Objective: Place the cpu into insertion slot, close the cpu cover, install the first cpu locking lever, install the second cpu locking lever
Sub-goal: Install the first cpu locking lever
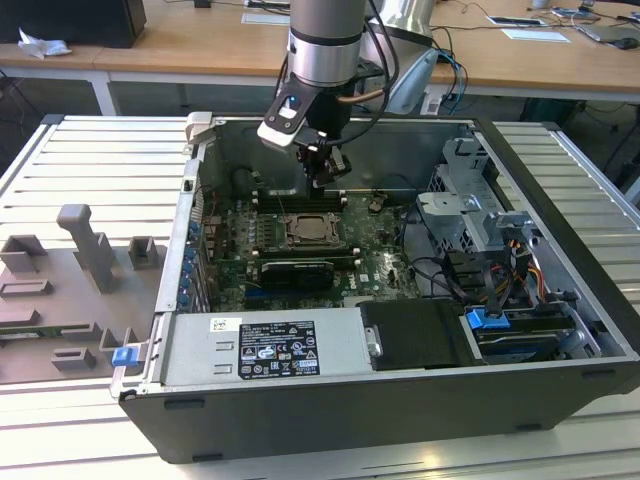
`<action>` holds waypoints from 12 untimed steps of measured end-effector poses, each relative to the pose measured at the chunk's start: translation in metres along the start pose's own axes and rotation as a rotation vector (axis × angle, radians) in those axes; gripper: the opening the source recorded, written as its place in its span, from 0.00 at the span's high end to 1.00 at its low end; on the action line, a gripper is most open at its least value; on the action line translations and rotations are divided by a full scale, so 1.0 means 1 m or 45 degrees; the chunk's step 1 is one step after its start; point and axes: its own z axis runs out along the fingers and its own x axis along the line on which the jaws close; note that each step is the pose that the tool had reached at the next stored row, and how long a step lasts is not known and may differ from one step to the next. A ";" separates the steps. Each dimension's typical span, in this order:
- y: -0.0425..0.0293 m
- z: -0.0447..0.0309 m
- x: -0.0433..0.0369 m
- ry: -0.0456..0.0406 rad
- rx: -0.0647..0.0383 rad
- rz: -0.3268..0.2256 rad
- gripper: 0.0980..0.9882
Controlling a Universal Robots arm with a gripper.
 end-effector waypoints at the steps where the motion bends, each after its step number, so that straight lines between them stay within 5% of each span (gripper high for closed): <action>1: 0.0000 0.0000 0.0000 0.000 0.000 -0.014 0.99; 12: 0.0000 0.0002 0.0000 0.003 0.002 -0.263 0.99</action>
